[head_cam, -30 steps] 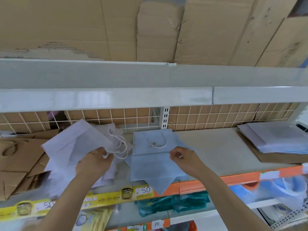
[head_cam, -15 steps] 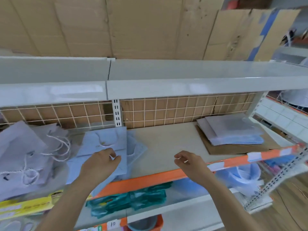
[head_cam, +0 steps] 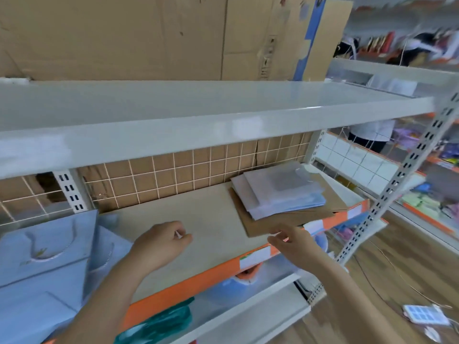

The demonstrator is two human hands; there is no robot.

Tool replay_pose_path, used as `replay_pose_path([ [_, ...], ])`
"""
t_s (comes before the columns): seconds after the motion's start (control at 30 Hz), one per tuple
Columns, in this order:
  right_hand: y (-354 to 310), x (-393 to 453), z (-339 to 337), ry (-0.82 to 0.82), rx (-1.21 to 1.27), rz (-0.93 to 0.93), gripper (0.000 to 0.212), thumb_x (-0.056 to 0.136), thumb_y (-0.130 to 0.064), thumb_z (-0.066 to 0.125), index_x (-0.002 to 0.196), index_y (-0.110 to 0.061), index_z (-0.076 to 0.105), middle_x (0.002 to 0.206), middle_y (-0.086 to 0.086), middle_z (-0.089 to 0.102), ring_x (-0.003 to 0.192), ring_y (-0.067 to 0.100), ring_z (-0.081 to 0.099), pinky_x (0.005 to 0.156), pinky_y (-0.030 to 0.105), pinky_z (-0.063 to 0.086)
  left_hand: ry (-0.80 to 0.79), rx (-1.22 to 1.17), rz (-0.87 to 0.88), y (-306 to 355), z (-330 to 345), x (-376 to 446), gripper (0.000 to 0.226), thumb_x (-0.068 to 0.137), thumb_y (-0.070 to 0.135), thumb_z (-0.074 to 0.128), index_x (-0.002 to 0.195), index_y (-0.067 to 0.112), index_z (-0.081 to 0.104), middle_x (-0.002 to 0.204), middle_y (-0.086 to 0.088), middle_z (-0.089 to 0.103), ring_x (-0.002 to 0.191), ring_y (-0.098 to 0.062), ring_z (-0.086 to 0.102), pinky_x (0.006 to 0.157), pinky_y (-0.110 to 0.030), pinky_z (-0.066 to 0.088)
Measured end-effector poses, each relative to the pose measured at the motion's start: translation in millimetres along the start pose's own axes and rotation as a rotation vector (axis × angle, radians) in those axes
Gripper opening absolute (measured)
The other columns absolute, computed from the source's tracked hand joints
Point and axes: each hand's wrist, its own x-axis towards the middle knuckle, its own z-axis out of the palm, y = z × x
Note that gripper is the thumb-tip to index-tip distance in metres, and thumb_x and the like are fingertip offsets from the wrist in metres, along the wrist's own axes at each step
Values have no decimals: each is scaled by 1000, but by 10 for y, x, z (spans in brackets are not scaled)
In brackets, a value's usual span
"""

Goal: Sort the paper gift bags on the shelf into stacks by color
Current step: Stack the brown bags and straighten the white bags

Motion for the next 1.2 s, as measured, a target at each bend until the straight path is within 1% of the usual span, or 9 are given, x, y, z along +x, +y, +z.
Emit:
replay_pose_path([
  [0.17,227,396,-345,18,-40,33,20,93,-29,55,108,-25,66,98,-8,65,94,14,61,78,27,48,-28,10,38,406,131,500,22,90,48,53,95,29,63,97,9,63,91,-15,60,79,-28,47],
  [0.3,487,638,-519,11,-28,61,10,93,-31,54,99,-34,61,92,-13,62,88,8,59,72,22,45,-44,47,47,641,260,790,22,90,47,53,93,28,64,96,9,63,91,-14,60,80,-28,48],
  [0.5,898,1074,-783,34,-14,113,23,91,-34,56,111,-25,63,95,-9,64,90,16,64,78,27,49,-26,20,-31,1003,534,1167,26,91,49,52,104,28,60,103,6,61,97,-18,59,85,-31,48],
  [0.67,1313,1541,-987,121,-18,86,34,90,-35,60,121,-21,61,125,0,61,107,18,59,81,21,37,-19,-98,-159,1315,897,1436,43,92,48,53,126,22,54,121,-1,58,107,-19,56,88,-31,45],
  [0.77,1511,1828,-1121,208,-44,51,45,89,-41,61,127,-18,56,128,9,56,116,27,52,88,31,41,-20,-200,-230,1514,1110,1644,52,92,43,54,137,18,48,134,-4,55,106,-18,55,81,-28,40],
  [0.87,1608,2067,-1203,189,-59,42,58,86,-48,62,131,-13,51,128,13,56,115,32,51,95,40,43,-17,-317,-364,1700,1323,1839,59,93,38,52,145,12,41,146,-7,45,124,-24,50,83,-26,36],
  [1.03,1593,2304,-1204,46,28,34,63,83,-50,66,131,-11,51,122,10,62,103,25,60,79,28,44,149,-341,-564,1889,1556,2015,50,93,18,43,141,3,40,130,-19,56,103,-34,56,71,-32,37],
  [1.13,1572,2402,-1237,70,132,46,63,80,-42,72,131,-11,52,116,9,64,95,23,59,74,25,40,346,-469,-678,1915,1566,1993,28,87,12,49,113,7,55,118,-19,60,80,-27,50,61,-29,34],
  [1.2,1575,2453,-1274,49,166,75,64,78,-41,73,131,-15,52,117,9,64,96,24,59,74,26,39,411,-521,-730,1905,1567,1961,22,85,12,52,107,10,55,118,-18,60,85,-29,54,60,-25,35],
])
